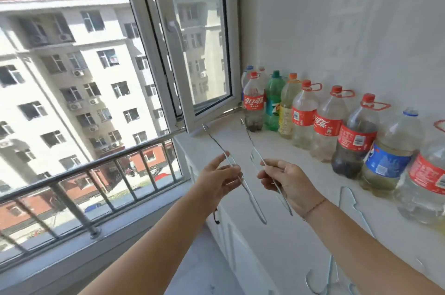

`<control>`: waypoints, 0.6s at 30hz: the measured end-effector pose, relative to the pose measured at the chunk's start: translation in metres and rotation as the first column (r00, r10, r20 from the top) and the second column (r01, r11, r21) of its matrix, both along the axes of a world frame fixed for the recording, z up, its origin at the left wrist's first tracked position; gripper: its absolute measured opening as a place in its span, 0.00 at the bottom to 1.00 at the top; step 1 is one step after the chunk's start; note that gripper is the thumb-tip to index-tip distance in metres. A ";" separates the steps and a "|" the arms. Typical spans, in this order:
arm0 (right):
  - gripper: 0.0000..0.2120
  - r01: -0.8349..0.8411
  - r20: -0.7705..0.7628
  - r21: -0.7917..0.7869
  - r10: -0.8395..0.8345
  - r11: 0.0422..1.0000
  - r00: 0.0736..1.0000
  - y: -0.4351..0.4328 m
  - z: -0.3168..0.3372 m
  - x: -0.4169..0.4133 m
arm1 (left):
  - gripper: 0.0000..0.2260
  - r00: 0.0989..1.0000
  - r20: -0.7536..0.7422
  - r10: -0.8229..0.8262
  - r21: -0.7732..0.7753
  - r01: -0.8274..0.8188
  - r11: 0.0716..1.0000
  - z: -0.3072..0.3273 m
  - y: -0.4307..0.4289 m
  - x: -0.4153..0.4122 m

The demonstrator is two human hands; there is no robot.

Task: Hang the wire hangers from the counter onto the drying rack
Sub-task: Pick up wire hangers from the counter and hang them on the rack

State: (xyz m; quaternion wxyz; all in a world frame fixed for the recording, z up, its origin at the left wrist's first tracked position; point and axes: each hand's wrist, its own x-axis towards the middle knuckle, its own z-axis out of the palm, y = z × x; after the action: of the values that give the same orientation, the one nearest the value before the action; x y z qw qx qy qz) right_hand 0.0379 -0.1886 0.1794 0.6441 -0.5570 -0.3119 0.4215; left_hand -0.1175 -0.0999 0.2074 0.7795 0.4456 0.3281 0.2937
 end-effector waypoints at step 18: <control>0.09 -0.438 0.104 0.305 0.428 0.845 0.898 0.109 0.202 -0.243 | 0.07 0.886 0.176 0.428 0.285 -0.462 0.840 0.191 0.048 -0.268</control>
State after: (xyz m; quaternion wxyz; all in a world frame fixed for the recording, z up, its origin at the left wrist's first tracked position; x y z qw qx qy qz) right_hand -0.2053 -0.0798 0.3813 0.6093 -0.3665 -0.5040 0.4903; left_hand -0.3852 -0.0519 0.3985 0.6236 0.4607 0.3293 0.5389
